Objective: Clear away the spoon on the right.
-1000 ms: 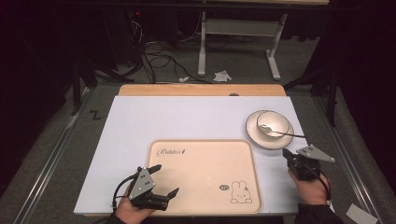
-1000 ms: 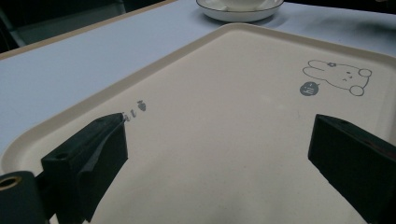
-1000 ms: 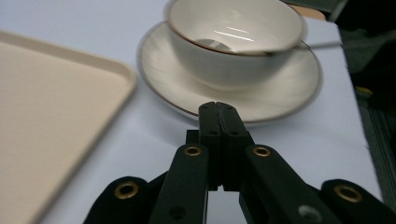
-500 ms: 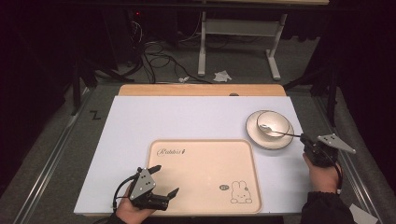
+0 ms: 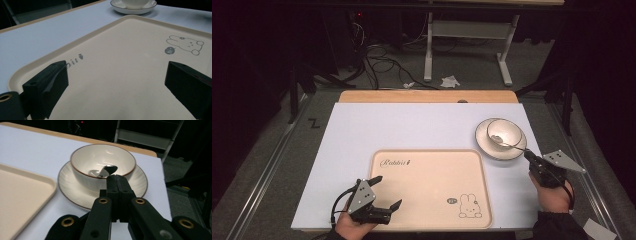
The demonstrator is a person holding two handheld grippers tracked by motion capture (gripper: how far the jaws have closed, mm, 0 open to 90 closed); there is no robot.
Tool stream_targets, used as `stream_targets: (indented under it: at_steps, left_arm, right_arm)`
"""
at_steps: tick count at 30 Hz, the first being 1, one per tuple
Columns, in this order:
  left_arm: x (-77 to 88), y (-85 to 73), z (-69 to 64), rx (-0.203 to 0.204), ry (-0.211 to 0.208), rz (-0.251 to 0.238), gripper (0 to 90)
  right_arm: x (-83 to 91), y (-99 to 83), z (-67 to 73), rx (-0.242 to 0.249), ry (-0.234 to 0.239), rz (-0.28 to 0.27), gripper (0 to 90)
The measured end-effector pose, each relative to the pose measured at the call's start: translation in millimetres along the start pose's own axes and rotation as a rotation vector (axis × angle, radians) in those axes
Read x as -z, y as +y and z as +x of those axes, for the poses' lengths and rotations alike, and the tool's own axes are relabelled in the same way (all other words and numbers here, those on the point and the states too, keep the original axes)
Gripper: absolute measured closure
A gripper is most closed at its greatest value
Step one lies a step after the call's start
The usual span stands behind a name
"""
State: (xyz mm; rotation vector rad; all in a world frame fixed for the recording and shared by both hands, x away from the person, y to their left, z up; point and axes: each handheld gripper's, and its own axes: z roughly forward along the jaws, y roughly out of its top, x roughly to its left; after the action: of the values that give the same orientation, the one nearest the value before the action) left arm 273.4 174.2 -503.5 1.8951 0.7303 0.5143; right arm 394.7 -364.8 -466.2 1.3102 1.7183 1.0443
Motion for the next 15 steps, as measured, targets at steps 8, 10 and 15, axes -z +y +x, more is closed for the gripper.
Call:
stream_targets:
  at_steps: [8,10,15]
  left_arm:
    - [2.4,0.7,0.3,0.009,0.002,-0.018,5.8]
    - [3.3,0.7,1.5,0.017,0.010,-0.025,5.7]
    - [5.0,0.9,2.2,0.027,0.018,-0.034,5.8]
  right_arm:
    - [10.8,-1.0,16.9,0.059,0.038,-0.003,90.0]
    - [16.7,-1.4,23.8,0.068,0.060,-0.013,90.0]
    - [22.5,-0.6,34.9,0.093,0.086,-0.019,88.6]
